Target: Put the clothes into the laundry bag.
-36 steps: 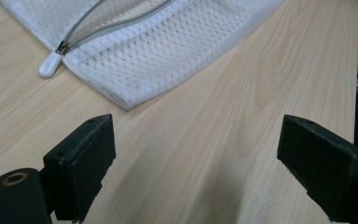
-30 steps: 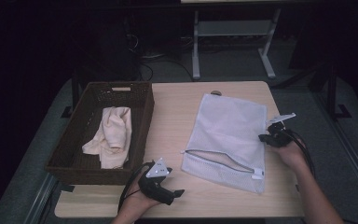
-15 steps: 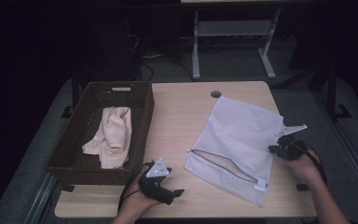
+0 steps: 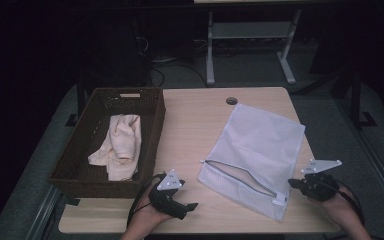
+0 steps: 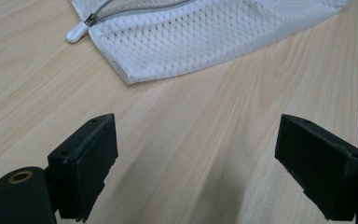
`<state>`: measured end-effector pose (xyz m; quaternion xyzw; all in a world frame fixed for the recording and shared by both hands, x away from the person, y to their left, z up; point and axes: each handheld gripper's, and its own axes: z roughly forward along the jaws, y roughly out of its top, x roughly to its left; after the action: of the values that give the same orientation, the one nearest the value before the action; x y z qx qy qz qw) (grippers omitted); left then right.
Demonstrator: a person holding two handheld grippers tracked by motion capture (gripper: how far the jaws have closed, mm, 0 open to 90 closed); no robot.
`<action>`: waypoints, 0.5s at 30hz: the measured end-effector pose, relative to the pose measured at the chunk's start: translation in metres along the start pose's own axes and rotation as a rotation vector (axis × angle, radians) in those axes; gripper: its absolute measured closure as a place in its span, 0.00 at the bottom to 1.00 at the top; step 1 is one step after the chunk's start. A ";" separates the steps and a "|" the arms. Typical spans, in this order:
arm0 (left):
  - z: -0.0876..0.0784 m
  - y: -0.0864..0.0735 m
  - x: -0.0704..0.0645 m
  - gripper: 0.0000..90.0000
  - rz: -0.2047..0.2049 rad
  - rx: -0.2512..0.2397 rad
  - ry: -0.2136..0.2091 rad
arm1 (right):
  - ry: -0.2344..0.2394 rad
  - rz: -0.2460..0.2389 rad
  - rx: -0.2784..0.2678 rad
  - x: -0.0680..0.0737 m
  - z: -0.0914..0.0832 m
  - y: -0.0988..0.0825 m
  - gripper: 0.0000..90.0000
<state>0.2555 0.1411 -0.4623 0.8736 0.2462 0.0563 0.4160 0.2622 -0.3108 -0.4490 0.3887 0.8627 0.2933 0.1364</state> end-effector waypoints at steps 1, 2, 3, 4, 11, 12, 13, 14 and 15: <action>0.000 0.000 0.000 0.14 0.000 0.000 0.000 | 0.000 0.000 0.000 0.000 0.000 0.000 1.00; 0.000 0.000 0.000 0.14 -0.002 0.000 0.000 | 0.020 -0.011 0.006 0.008 -0.001 -0.005 1.00; 0.000 0.000 0.000 0.14 -0.002 0.000 0.000 | 0.029 -0.016 0.008 0.011 0.000 -0.007 1.00; 0.000 0.000 0.001 0.14 -0.002 0.002 0.000 | 0.042 -0.018 0.015 0.014 0.000 -0.009 1.00; 0.000 0.000 0.000 0.14 -0.003 -0.003 -0.005 | 0.064 -0.024 0.028 0.019 0.009 -0.007 1.00; 0.000 0.000 0.000 0.14 -0.002 -0.002 -0.007 | 0.065 -0.028 0.024 0.019 0.012 -0.003 1.00; 0.001 0.000 0.000 0.14 -0.002 -0.001 -0.008 | 0.067 -0.030 0.021 0.021 0.013 -0.001 1.00; 0.001 0.000 0.000 0.14 -0.002 -0.001 -0.009 | 0.068 -0.041 0.020 0.021 0.015 0.001 1.00; 0.001 0.000 0.000 0.14 -0.001 -0.001 -0.008 | 0.071 -0.042 0.020 0.023 0.016 0.003 1.00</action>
<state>0.2560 0.1406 -0.4626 0.8735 0.2448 0.0525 0.4174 0.2564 -0.2857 -0.4605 0.3611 0.8780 0.2952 0.1080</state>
